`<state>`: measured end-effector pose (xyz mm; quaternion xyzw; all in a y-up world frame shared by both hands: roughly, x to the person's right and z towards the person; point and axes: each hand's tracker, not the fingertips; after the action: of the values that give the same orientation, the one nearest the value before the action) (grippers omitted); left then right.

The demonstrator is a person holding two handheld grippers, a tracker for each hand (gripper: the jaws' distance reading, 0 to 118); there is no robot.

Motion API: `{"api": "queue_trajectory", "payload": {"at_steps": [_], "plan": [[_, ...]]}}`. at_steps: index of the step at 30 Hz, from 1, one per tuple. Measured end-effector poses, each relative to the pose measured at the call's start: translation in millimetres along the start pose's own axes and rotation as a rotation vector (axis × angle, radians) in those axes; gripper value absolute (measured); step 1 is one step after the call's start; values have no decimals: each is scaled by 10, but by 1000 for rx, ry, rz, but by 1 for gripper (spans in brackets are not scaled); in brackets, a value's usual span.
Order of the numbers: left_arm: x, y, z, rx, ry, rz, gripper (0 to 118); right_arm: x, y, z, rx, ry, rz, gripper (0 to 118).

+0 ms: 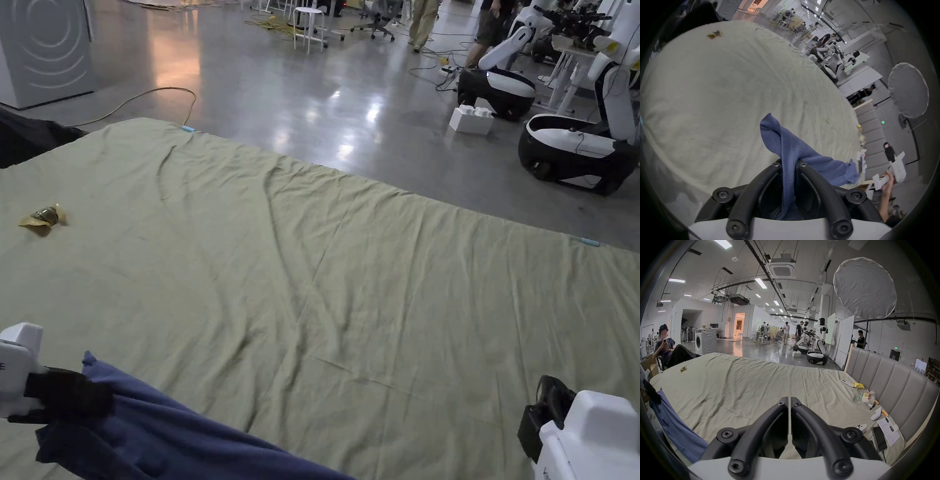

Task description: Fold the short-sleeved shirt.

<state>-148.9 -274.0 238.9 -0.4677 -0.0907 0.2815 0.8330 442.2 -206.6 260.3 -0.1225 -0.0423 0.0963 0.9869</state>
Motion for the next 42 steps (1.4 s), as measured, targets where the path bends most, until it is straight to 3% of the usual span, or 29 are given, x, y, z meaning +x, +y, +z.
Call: {"api": "queue_trajectory", "payload": {"at_steps": [3, 6, 10, 11, 17, 18, 28, 38, 41, 42], "plan": [[151, -8, 31, -17, 71, -42, 12, -26, -12, -12, -2, 10, 2, 3], [367, -49, 51, -8, 41, -31, 12, -44, -18, -19, -4, 20, -4, 3], [763, -114, 31, -11, -134, -35, 12, -52, -20, -21, -5, 28, -12, 3], [572, -79, 22, -26, -185, -27, 12, -52, -20, -19, -2, 29, -11, 3], [768, -169, -288, -87, -270, -23, 12, -15, -61, 3, -9, 37, -24, 3], [1306, -335, -535, -92, -271, -26, 12, -7, -78, 12, -10, 38, -24, 3], [2202, -956, -1654, -232, -121, -105, 12, 168, -249, 93, -49, 17, -40, 3], [2275, -1150, -1970, -289, -1, -186, 13, 343, -348, 114, -82, -17, -50, 3], [2263, -1142, -1905, -291, -24, -199, 21, 348, -363, 117, -88, -16, -55, 3], [2243, -1115, -1880, -297, -52, -191, 36, 346, -366, 115, -92, -17, -54, 3]]}}
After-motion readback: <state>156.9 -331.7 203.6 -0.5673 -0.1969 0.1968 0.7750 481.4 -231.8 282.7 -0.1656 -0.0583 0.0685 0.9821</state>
